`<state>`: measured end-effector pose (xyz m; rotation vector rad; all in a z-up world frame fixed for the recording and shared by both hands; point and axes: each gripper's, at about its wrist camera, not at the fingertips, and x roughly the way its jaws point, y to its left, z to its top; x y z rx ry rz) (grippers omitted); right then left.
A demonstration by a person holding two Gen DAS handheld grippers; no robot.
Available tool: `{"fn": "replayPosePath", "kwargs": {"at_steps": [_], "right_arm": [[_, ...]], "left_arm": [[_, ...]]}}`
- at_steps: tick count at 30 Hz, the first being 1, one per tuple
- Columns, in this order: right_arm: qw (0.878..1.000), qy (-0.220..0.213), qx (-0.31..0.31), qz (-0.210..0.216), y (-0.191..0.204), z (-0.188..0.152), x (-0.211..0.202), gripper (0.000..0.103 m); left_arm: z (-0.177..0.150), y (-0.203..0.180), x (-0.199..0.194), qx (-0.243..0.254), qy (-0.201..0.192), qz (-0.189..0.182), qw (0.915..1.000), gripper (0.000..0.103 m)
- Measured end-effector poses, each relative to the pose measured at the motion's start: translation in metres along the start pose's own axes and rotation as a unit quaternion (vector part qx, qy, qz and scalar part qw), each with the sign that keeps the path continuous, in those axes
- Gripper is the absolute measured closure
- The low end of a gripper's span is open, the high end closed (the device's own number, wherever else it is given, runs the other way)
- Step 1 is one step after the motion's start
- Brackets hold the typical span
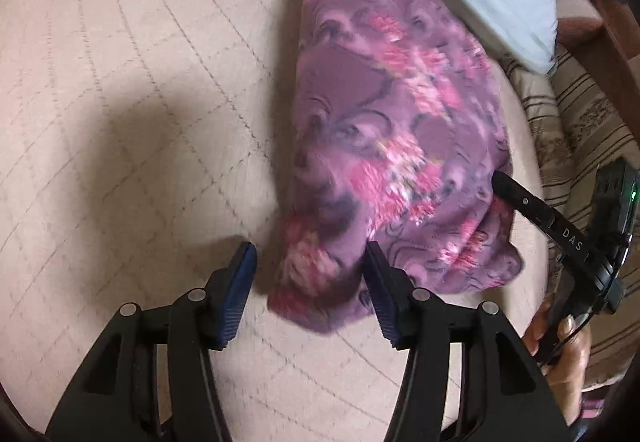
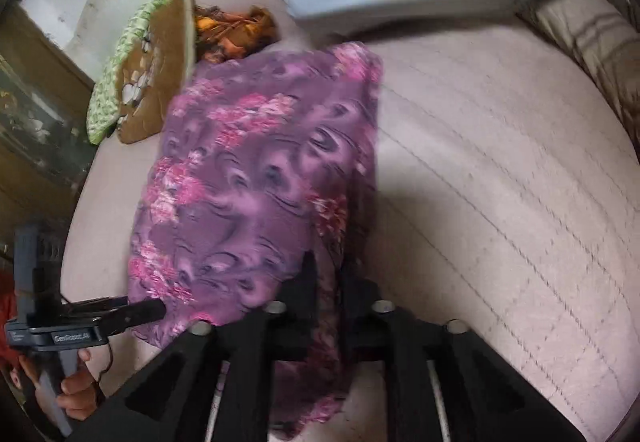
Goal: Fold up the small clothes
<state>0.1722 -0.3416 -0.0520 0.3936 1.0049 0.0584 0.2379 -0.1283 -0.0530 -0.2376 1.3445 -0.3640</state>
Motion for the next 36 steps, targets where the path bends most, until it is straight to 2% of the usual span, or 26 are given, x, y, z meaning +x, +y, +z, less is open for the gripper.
{"fn": "replayPosePath", "kwargs": {"at_steps": [1,3,4,6,7,8,9,10,13,14,15,16,17,18,19,21,24,27,29,31,33,36], "right_arm": [[1.000,-0.012,0.012,0.008,-0.001,-0.003,-0.010,0.074],[0.997,-0.027,0.034,0.058,-0.002,-0.012,-0.031,0.071],[0.996,-0.027,0.039,0.082,-0.001,-0.020,-0.039,0.063],[0.996,-0.018,0.036,0.078,0.005,-0.032,-0.041,0.052],[0.997,-0.008,0.029,0.068,0.008,-0.038,-0.038,0.052],[0.999,0.007,0.014,0.049,0.012,-0.045,-0.030,0.059],[0.999,0.020,-0.011,0.033,0.019,-0.051,-0.023,0.096],[0.999,0.021,-0.021,0.039,0.020,-0.054,-0.026,0.097],[0.999,-0.023,-0.026,0.033,0.019,-0.054,-0.045,0.097],[0.999,-0.019,-0.021,0.023,0.012,-0.055,-0.044,0.097],[1.000,0.007,-0.019,-0.005,0.003,-0.058,-0.032,0.097],[1.000,0.020,-0.018,-0.014,-0.001,-0.058,-0.022,0.088],[0.999,0.027,-0.012,-0.012,-0.005,-0.058,-0.019,0.084],[1.000,0.022,-0.004,-0.006,-0.006,-0.057,-0.026,0.075],[1.000,0.016,0.001,-0.005,-0.005,-0.053,-0.033,0.072],[1.000,-0.026,0.015,0.002,-0.004,-0.038,-0.057,0.071],[0.994,-0.099,0.025,0.035,0.007,-0.007,-0.079,0.071],[0.992,-0.122,-0.010,0.038,0.039,0.029,-0.064,0.071],[0.992,-0.121,-0.015,0.034,0.051,0.048,-0.042,0.073],[0.992,-0.117,-0.007,0.036,0.048,0.057,-0.023,0.074],[0.993,-0.111,-0.004,0.029,0.037,0.062,-0.009,0.074],[0.997,-0.074,-0.005,-0.011,0.023,0.065,0.030,0.075]], "left_arm": [[-0.002,0.000,-0.008,0.005,-0.010,-0.005,0.9999,0.049],[-0.007,-0.003,-0.027,0.019,-0.037,-0.001,0.9991,0.049],[-0.010,-0.005,-0.032,0.028,-0.050,0.004,0.9984,0.049],[-0.011,-0.009,-0.029,0.043,-0.055,0.025,0.9973,0.049],[-0.010,-0.010,-0.021,0.047,-0.045,0.039,0.9971,0.049],[-0.009,-0.011,-0.013,0.047,-0.030,0.054,0.9970,0.049],[-0.009,-0.013,-0.006,0.045,-0.019,0.061,0.9969,0.049],[-0.010,-0.012,-0.003,0.046,-0.017,0.064,0.9967,0.049],[-0.013,-0.002,0.002,0.044,-0.022,0.075,0.9960,0.048],[-0.014,0.002,0.005,0.041,-0.017,0.074,0.9963,0.048],[-0.014,0.005,0.005,0.042,-0.016,0.072,0.9964,0.048],[-0.014,0.004,0.002,0.047,-0.017,0.074,0.9960,0.048],[-0.014,0.000,-0.002,0.051,-0.019,0.077,0.9955,0.048],[-0.016,-0.002,-0.012,0.059,-0.027,0.069,0.9955,0.048],[-0.016,-0.006,-0.020,0.061,-0.033,0.058,0.9959,0.049],[-0.006,-0.013,-0.044,0.058,-0.065,0.012,0.9961,0.049],[0.026,-0.032,-0.058,0.063,-0.100,-0.005,0.9930,0.049],[0.064,-0.045,-0.047,0.066,-0.112,0.030,0.9911,0.049],[0.090,-0.047,-0.026,0.061,-0.107,0.056,0.9909,0.049],[0.102,-0.037,-0.010,0.053,-0.095,0.072,0.9914,0.049],[0.098,-0.030,0.009,0.054,-0.089,0.096,0.9899,0.048],[0.097,-0.022,0.029,0.053,-0.078,0.098,0.9907,0.044]]}}
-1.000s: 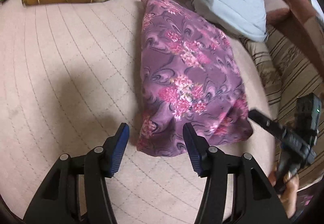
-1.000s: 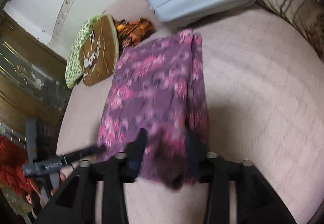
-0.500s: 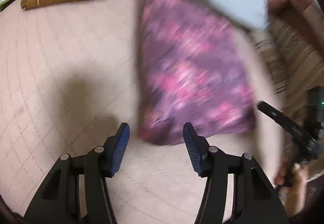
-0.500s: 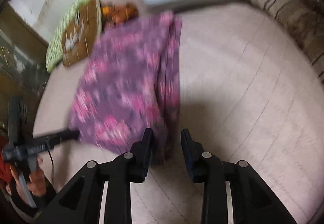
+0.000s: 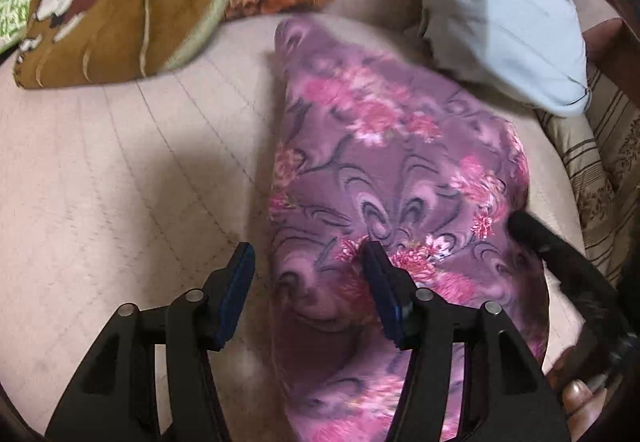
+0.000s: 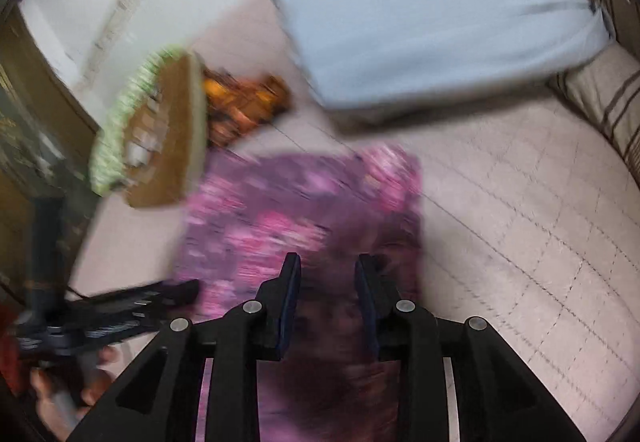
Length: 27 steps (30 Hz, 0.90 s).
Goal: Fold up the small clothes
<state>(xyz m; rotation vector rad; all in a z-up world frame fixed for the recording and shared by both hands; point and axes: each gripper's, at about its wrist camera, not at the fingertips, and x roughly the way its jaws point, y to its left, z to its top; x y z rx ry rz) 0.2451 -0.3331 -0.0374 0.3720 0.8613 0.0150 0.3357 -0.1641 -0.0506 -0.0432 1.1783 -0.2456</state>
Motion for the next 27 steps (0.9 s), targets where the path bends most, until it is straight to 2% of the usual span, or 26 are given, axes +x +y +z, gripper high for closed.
{"fn": "replayPosePath", "kwargs": {"at_steps": [1,2,6,9,13,16,19,23,25,27], "right_arm": [[1.000,0.019,-0.007,-0.010,-0.004,-0.004,0.012,0.075],[1.000,0.013,-0.016,-0.008,-0.006,-0.006,0.014,0.075],[0.999,0.018,-0.029,-0.006,-0.002,-0.002,0.001,0.073],[1.000,0.013,-0.013,0.012,-0.005,0.001,-0.013,0.071],[0.999,0.004,0.029,0.028,-0.022,-0.002,-0.032,0.050],[0.998,0.007,0.051,0.027,-0.038,-0.006,-0.033,0.041],[0.994,0.019,0.092,0.047,-0.056,-0.013,-0.029,0.039],[0.991,0.036,0.111,0.071,-0.057,-0.021,-0.016,0.039],[0.993,0.026,0.100,0.060,-0.049,-0.021,-0.014,0.039],[0.996,-0.009,0.080,0.045,-0.041,-0.015,-0.020,0.039]], "left_arm": [[-0.003,0.002,0.000,-0.004,-0.002,-0.002,1.0000,0.042],[-0.005,0.003,-0.003,-0.006,-0.008,-0.004,0.9999,0.041],[-0.007,0.000,-0.009,0.010,-0.015,0.006,0.9998,0.041],[-0.010,-0.003,-0.019,0.022,-0.015,0.012,0.9996,0.042],[-0.010,0.002,-0.040,0.034,-0.013,0.000,0.9993,0.042],[-0.007,0.032,-0.056,-0.013,-0.021,-0.044,0.9987,0.041],[-0.003,0.056,-0.047,-0.051,0.011,-0.072,0.9960,0.041],[-0.005,0.055,-0.032,-0.058,0.037,-0.084,0.9941,0.041],[-0.004,0.046,-0.028,-0.052,0.030,-0.074,0.9955,0.041],[0.001,0.035,-0.029,-0.040,0.011,-0.062,0.9972,0.041]]}}
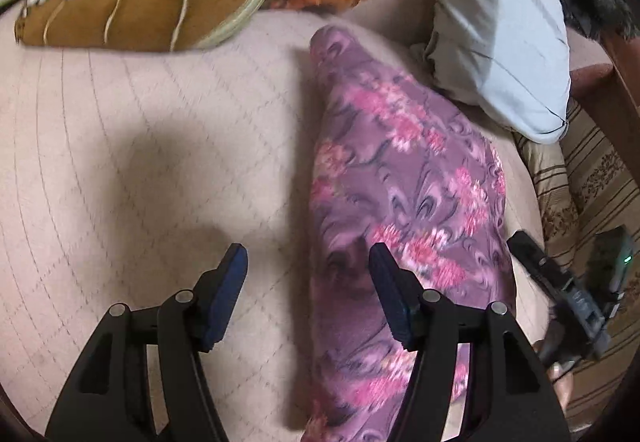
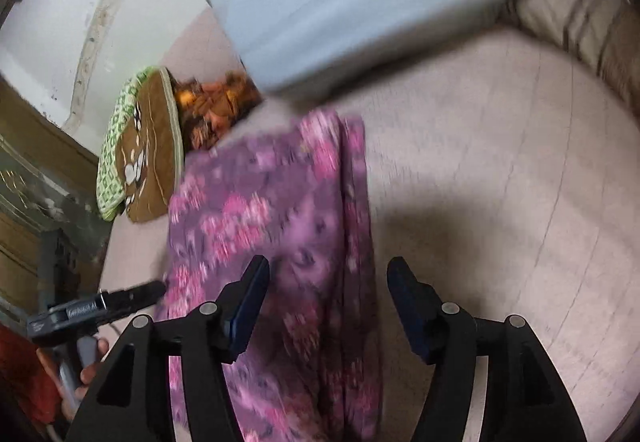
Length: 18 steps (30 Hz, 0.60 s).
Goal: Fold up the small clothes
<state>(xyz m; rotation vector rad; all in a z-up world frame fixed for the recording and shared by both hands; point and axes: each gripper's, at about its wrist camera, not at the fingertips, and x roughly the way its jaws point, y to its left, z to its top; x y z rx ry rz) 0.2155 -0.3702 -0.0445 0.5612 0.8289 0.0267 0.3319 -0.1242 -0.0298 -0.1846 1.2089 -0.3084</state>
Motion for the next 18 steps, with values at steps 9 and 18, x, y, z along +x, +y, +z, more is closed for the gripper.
{"fn": "replayPosePath", "kwargs": {"at_steps": [9,18], "right_arm": [[0.998,0.019,-0.035,-0.047,0.019,0.050,0.043,0.039],[0.992,0.061,-0.074,-0.082,0.018,0.060,0.073,0.093]], "left_arm": [[0.030,-0.050,0.022,0.069,-0.034,0.078,0.9940,0.041],[0.051,-0.054,0.052,0.071,-0.007,0.080,0.9942,0.038]]}}
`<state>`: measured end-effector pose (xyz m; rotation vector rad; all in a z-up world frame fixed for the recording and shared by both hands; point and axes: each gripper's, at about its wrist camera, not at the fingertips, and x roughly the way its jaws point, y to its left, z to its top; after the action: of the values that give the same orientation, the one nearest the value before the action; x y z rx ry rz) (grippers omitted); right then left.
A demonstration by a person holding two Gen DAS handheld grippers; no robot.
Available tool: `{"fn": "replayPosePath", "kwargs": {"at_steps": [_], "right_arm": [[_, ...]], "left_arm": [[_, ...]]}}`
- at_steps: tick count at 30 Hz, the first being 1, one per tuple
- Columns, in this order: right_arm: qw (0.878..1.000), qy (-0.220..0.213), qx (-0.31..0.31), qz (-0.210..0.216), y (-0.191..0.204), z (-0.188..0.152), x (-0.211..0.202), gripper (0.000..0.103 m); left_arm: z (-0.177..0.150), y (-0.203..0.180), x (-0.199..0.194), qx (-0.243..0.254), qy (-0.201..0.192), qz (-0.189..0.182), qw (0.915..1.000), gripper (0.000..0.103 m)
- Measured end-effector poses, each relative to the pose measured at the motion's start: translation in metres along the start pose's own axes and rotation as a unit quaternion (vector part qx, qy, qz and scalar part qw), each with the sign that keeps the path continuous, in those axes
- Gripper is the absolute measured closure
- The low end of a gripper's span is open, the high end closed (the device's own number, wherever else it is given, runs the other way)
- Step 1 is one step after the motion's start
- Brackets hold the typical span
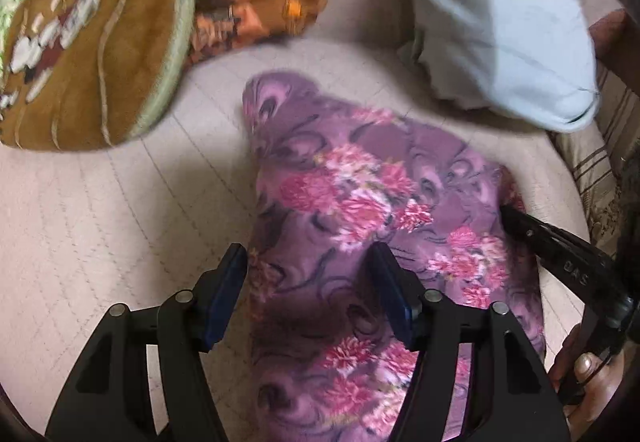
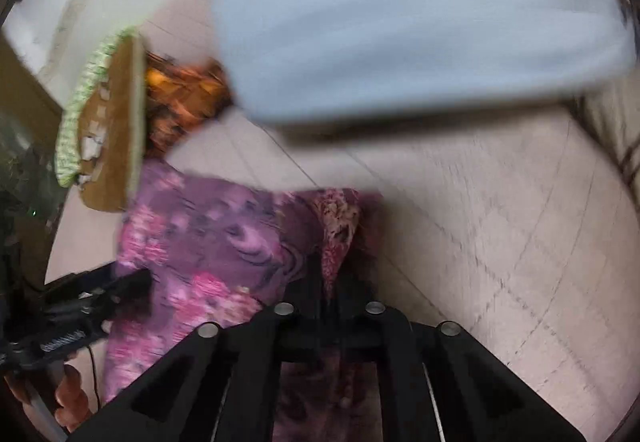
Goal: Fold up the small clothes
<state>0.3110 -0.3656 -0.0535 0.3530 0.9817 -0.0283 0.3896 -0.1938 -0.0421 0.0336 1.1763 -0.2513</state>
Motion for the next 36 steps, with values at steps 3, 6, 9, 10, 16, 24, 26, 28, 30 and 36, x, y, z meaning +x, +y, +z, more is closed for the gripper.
{"fn": "replayPosePath", "kwargs": {"at_steps": [3,6,9,10,16,24,26,28,30,36], "right_arm": [[0.999,-0.020,0.021,0.028,-0.005,-0.002,-0.015,0.079],[0.994,-0.026,0.061,0.084,-0.025,-0.012,-0.036,0.058],[0.985,-0.013,0.091,0.149,-0.046,-0.036,-0.048,0.053],[0.983,-0.010,0.091,0.158,-0.050,-0.042,-0.047,0.050],[0.967,0.034,0.097,0.232,-0.038,-0.080,-0.024,0.041],[0.973,0.022,0.083,0.216,-0.024,-0.085,-0.021,0.064],[0.976,0.011,0.075,0.203,-0.026,-0.088,-0.030,0.069],[0.981,0.000,0.061,0.182,-0.019,-0.089,-0.040,0.072],[0.984,-0.011,0.050,0.168,-0.006,-0.088,-0.050,0.073],[0.985,-0.021,0.033,0.169,0.018,-0.097,-0.087,0.074]], "left_arm": [[0.001,0.016,-0.008,-0.020,0.006,-0.032,0.9993,0.038],[-0.011,0.039,-0.023,-0.032,0.014,-0.065,0.9973,0.038],[-0.034,0.061,-0.025,-0.058,0.047,-0.138,0.9876,0.038],[-0.042,0.066,-0.022,-0.073,0.059,-0.168,0.9813,0.038],[-0.069,0.052,0.001,-0.117,0.112,-0.234,0.9586,0.029],[-0.070,0.035,-0.006,-0.135,0.096,-0.205,0.9646,0.046],[-0.070,0.038,-0.009,-0.137,0.089,-0.203,0.9655,0.064],[-0.071,0.035,-0.020,-0.130,0.078,-0.198,0.9685,0.068],[-0.070,0.033,-0.028,-0.125,0.073,-0.194,0.9702,0.070],[-0.082,0.045,-0.070,-0.115,0.056,-0.198,0.9718,0.070]]}}
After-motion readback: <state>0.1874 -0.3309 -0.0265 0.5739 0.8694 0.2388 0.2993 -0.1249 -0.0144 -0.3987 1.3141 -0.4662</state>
